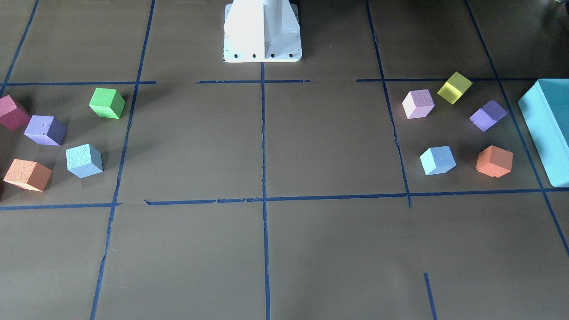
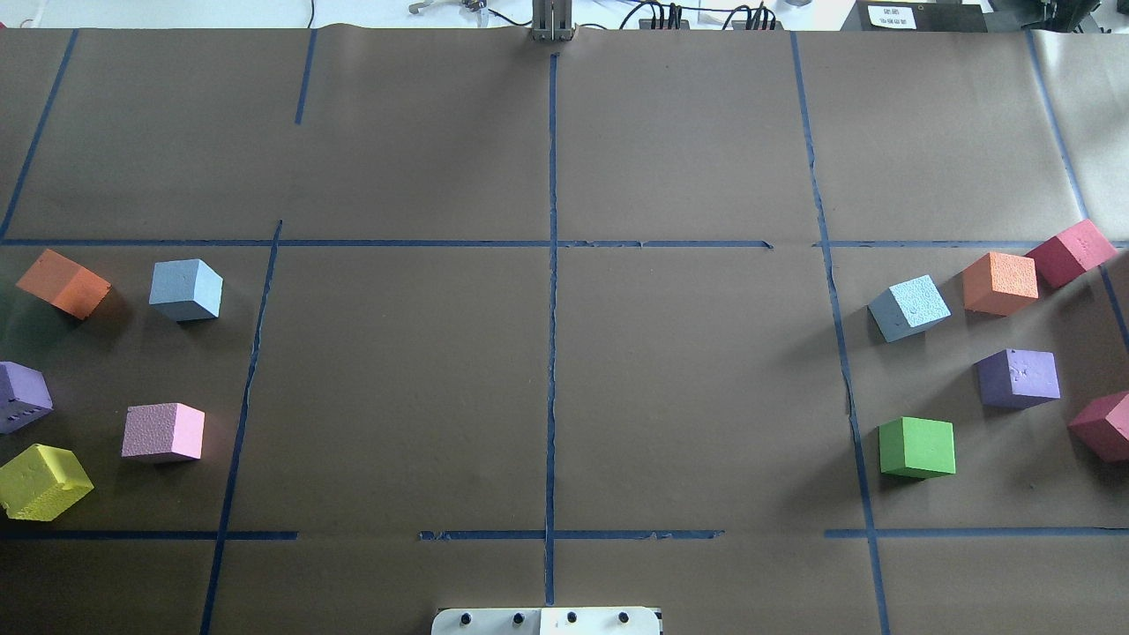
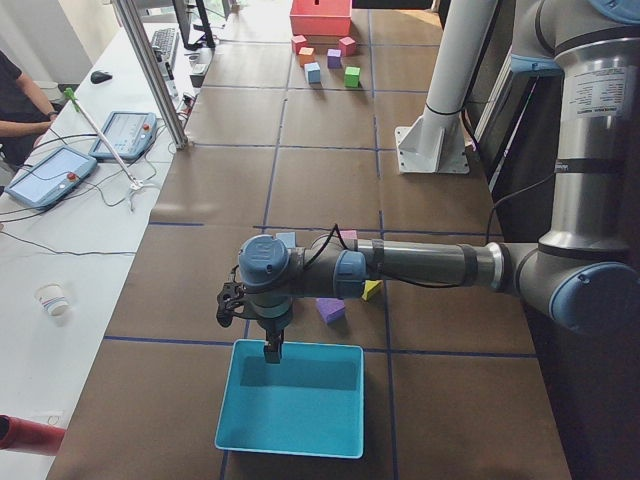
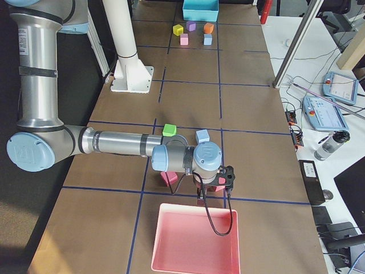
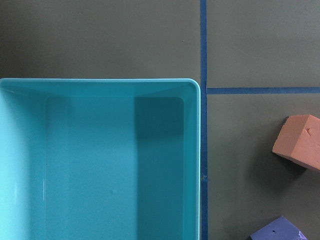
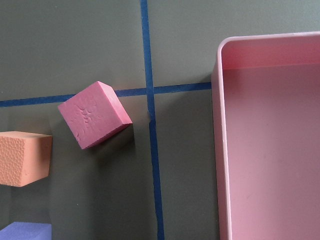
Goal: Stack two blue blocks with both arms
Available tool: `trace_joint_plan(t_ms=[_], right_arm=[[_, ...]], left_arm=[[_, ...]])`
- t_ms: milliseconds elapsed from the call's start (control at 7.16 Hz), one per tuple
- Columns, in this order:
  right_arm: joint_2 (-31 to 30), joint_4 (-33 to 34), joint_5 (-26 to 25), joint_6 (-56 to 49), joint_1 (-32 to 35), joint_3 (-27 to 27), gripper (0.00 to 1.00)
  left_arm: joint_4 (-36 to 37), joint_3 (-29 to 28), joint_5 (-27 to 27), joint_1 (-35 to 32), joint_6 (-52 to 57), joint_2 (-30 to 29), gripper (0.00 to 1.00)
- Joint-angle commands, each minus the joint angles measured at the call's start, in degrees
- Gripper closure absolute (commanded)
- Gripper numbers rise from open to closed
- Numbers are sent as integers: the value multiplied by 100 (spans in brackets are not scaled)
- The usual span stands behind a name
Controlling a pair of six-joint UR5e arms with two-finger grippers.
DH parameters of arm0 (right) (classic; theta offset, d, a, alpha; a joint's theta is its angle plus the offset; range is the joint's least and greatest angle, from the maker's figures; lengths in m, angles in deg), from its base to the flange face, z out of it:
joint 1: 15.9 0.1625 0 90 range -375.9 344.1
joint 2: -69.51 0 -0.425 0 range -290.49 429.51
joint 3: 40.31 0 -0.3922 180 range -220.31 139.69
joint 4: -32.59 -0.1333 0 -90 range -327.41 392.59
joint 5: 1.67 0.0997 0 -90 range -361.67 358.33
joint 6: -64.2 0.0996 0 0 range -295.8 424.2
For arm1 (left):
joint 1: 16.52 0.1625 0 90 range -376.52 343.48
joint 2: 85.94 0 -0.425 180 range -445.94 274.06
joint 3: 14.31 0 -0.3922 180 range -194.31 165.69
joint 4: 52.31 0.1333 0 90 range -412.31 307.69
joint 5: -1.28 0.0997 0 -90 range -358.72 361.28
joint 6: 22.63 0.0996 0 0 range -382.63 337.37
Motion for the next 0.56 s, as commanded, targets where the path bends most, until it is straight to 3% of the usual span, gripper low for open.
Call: trace_joint_plan(t_ms=[0, 419], right_arm=[[6, -12, 7, 9, 1, 7, 0], [23, -4, -1, 70, 1, 95, 0]], left_arm=[[-5, -3, 3, 0, 0, 0, 0], [-14, 6, -6, 9, 0, -9, 0]])
